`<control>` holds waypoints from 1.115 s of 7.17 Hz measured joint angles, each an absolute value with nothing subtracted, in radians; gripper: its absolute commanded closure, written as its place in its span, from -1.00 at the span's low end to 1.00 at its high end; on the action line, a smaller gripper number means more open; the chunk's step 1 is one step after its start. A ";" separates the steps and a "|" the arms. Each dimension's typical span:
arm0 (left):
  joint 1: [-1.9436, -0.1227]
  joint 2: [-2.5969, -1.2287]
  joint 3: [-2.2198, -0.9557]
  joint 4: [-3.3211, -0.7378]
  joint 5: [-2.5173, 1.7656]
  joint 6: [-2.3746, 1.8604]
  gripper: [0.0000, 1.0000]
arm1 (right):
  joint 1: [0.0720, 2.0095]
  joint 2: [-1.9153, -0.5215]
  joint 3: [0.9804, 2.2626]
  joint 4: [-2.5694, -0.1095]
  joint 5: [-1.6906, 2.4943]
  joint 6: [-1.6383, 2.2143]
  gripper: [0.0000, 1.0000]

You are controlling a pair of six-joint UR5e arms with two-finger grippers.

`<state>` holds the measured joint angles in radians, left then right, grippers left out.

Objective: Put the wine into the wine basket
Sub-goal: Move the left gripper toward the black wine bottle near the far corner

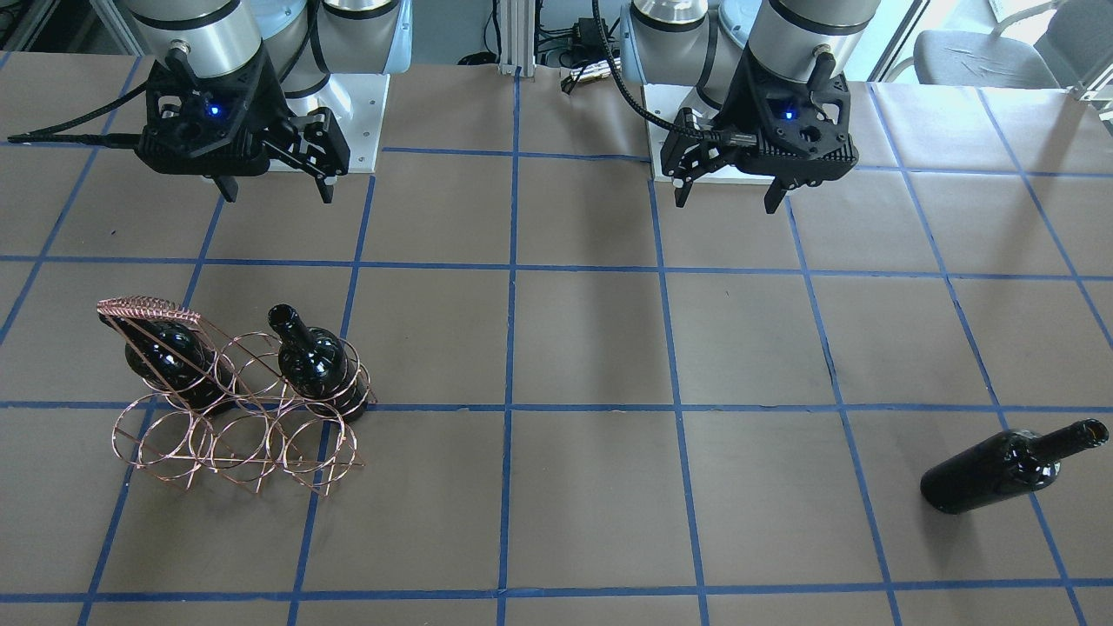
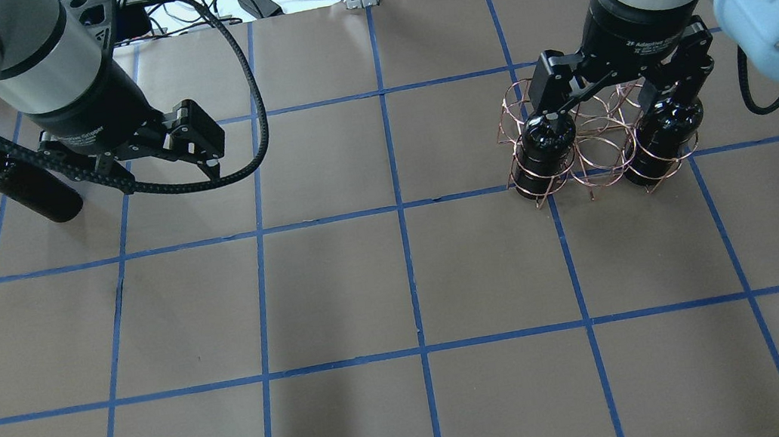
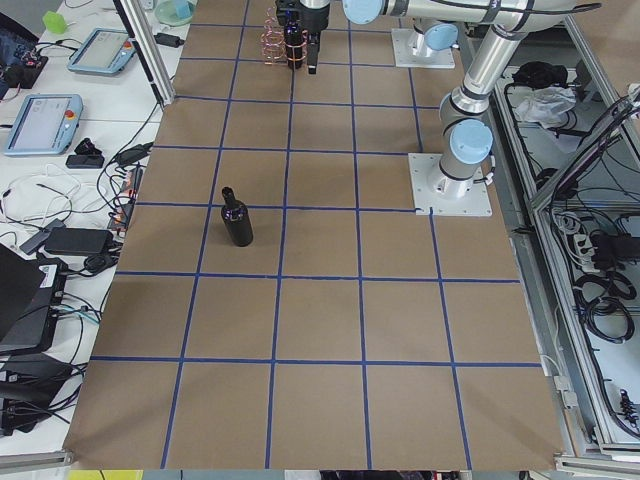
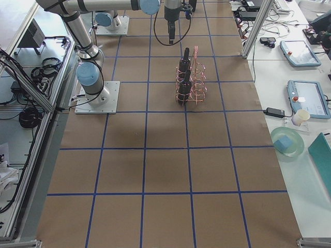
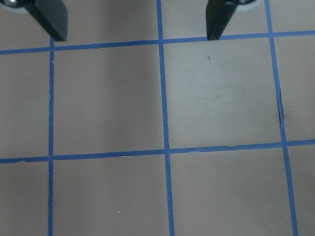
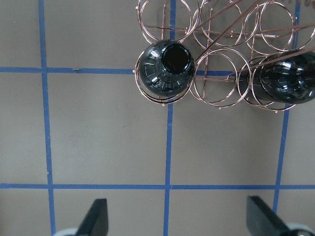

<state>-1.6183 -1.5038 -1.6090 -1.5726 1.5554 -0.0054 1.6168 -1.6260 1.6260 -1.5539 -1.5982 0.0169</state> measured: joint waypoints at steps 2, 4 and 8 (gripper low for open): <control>-1.617 -1.501 -1.609 -1.572 1.556 -0.010 -1.00 | 1.616 -1.628 1.624 -1.557 -1.601 0.009 -0.99; -1.614 -1.499 -1.608 -1.559 1.553 -0.017 -1.00 | 1.617 -1.627 1.625 -1.565 -1.598 -0.006 -0.99; -1.594 -1.513 -1.611 -1.549 1.556 -0.004 -1.00 | 1.610 -1.603 1.625 -1.632 -1.610 -0.064 -1.00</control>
<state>-1.5945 -1.5132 -1.6106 -1.5488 1.5558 -0.0036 1.6099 -1.6034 1.6251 -1.6322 -1.6100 -0.0642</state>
